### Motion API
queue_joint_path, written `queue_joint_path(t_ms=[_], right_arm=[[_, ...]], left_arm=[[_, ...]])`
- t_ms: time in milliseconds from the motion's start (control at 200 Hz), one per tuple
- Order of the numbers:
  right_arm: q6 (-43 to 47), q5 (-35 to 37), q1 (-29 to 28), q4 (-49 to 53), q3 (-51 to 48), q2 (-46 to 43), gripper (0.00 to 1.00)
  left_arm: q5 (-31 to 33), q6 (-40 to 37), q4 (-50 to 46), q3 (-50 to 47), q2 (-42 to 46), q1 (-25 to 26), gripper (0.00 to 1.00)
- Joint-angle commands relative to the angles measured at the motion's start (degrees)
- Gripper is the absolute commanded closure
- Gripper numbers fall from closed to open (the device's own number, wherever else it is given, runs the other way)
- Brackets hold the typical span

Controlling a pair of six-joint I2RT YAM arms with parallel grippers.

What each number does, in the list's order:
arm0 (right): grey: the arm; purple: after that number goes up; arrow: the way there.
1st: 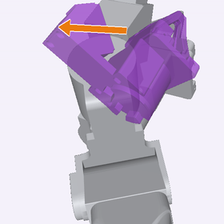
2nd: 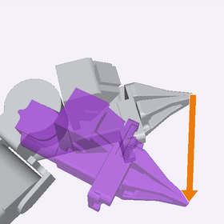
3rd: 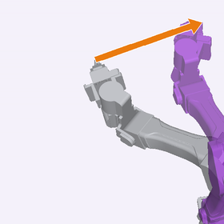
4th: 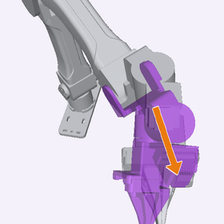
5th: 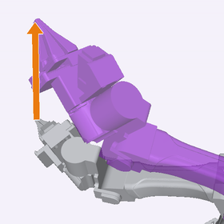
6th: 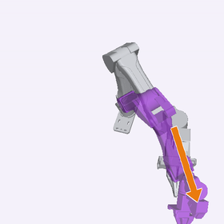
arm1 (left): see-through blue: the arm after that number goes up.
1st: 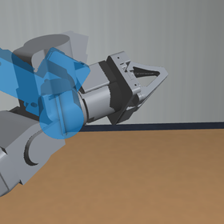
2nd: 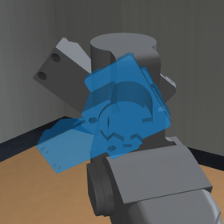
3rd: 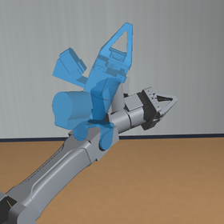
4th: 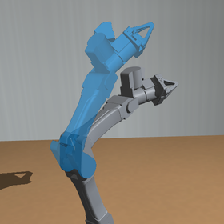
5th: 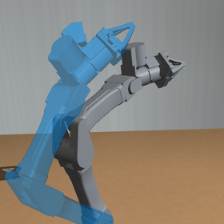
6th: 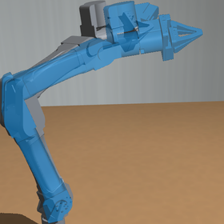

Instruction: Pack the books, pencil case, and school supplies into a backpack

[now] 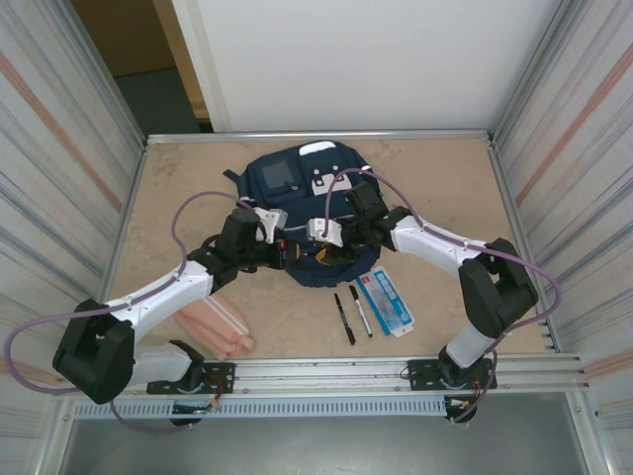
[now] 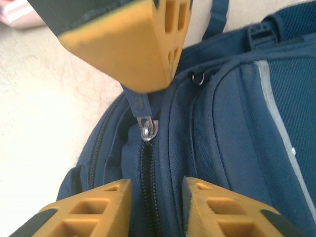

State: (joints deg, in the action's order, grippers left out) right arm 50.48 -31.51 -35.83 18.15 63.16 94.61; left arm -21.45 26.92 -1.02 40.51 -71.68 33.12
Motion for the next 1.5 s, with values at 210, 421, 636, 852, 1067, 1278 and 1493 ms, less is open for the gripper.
queue_joint_path(t_ms=[210,421,636,852,1067,1278,1493], right_arm=[[6.2,3.01,2.32,3.36,-0.23,-3.15,1.0],[9.83,3.29,4.7,7.92,0.24,-4.77,1.0],[6.84,0.2,4.78,6.9,0.91,-5.09,0.91],[-1.3,3.07,-1.64,-3.99,-2.49,-5.12,0.79],[-3.36,14.89,-6.23,-8.25,-2.27,-0.74,0.75],[-3.29,26.97,-7.35,-9.82,-3.49,0.57,0.76],[-2.12,30.05,-7.3,-9.72,-5.33,-1.87,1.0]], left_arm=[[8.81,-0.29,0.42,-0.07,1.87,-2.1,1.0],[17.35,-9.66,-9.52,5.03,-2.28,-2.91,1.0],[8.9,-8.24,-5.41,3.65,-2.14,-3.55,1.0],[3.27,-5.16,-1.05,3.9,-0.05,-0.5,1.0],[-0.62,-1.33,-0.19,5.48,-1.07,-0.33,1.0],[0.84,-0.69,0.47,4.21,0.19,-0.39,1.0],[2.62,-1.37,-0.34,2.83,1.57,-1.76,1.0]])
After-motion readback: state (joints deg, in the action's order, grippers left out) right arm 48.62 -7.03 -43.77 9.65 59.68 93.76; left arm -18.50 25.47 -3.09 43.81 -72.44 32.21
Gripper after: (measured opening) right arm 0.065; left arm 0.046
